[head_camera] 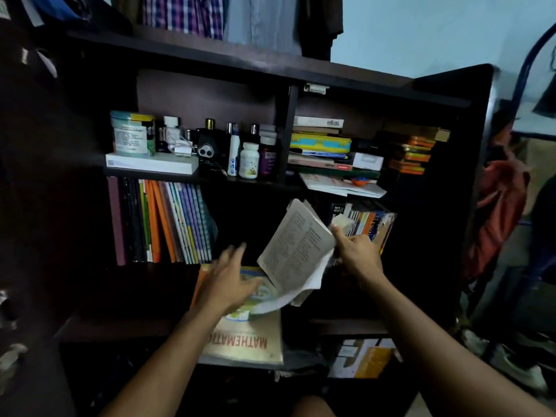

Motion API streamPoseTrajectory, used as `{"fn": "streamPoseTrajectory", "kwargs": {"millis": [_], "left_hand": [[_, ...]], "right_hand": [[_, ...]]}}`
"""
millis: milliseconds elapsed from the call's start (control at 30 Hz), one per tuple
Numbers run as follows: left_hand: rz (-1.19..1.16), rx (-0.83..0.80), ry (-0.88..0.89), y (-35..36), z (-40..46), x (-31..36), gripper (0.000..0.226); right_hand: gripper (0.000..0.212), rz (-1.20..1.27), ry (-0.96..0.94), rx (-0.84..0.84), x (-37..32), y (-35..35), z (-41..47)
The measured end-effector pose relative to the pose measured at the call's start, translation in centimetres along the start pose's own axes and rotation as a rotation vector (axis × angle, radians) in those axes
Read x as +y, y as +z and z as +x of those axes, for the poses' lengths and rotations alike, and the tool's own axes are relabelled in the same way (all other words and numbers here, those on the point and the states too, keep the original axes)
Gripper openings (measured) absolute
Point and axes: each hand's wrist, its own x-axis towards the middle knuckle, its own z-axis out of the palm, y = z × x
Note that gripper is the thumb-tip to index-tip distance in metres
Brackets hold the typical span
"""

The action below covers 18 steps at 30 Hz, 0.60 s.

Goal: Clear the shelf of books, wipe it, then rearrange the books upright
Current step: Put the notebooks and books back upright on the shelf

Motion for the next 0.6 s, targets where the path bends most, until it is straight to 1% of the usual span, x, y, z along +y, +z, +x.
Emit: {"fn": "streamPoseTrajectory", "kwargs": {"millis": [67,100,133,167,200,233,267,300,367,400,433,467,500,533,600], "left_hand": [[-0.297,-0.085,0.133,0.5,0.1,2.7,0.098],[-0.408,-0.11,0.203,0.7,-0.2,4.0,0.098],[-0.46,-0.117,0.296,1.1,-0.5,5.2,0.099],[-0.426,-0.079,0.42,1.4,-0.9,6.0,0.102],[-0.324,-0.001,0.548,1.5,-1.2,6.7,0.106],[-0.222,0.106,0.647,1.8,-1.2,7.0,0.108],[-0.168,0.206,0.71,1.9,-1.1,7.2,0.108],[-0.19,0.266,0.747,2.0,-1.1,7.4,0.106],[-0.295,0.306,0.874,2.0,-1.6,8.1,0.103],[-0.264,0.329,0.972,2.3,-2.2,8.5,0.1],[-0.16,0.384,1.068,2.7,-2.9,8.7,0.093],[-0.009,0.465,1.141,3.2,-3.0,8.6,0.082],[0.135,0.55,1.157,3.7,-3.0,8.2,0.069],[0.23,0.625,1.103,4.2,-2.6,7.6,0.06],[0.292,0.715,0.868,4.4,-1.0,6.5,0.042]], "right_hand": [[0.079,0.022,0.022,0.023,0.5,0.3,0.6],[0.08,0.042,0.032,0.027,0.6,0.4,0.7],[0.079,0.058,0.037,0.03,0.7,0.5,0.9],[0.078,0.084,0.03,0.033,0.6,0.6,0.9],[0.076,0.104,0.018,0.036,0.6,0.6,1.0],[0.072,0.116,0.009,0.028,0.6,0.8,1.0],[0.067,0.132,0.0,0.015,0.5,1.0,1.0],[0.063,0.164,-0.004,0.003,0.7,1.3,1.2],[0.055,0.243,0.0,0.018,0.6,1.9,1.3],[0.049,0.258,0.01,0.031,0.4,2.0,1.2],[0.041,0.265,0.015,0.046,0.0,2.0,1.2],[0.035,0.28,0.006,0.054,-0.2,2.0,1.2],[0.029,0.292,-0.02,0.054,-0.3,2.0,1.3],[0.022,0.312,-0.055,0.054,-0.4,2.0,1.2],[0.015,0.357,-0.117,0.043,-0.3,2.2,1.1]]}}
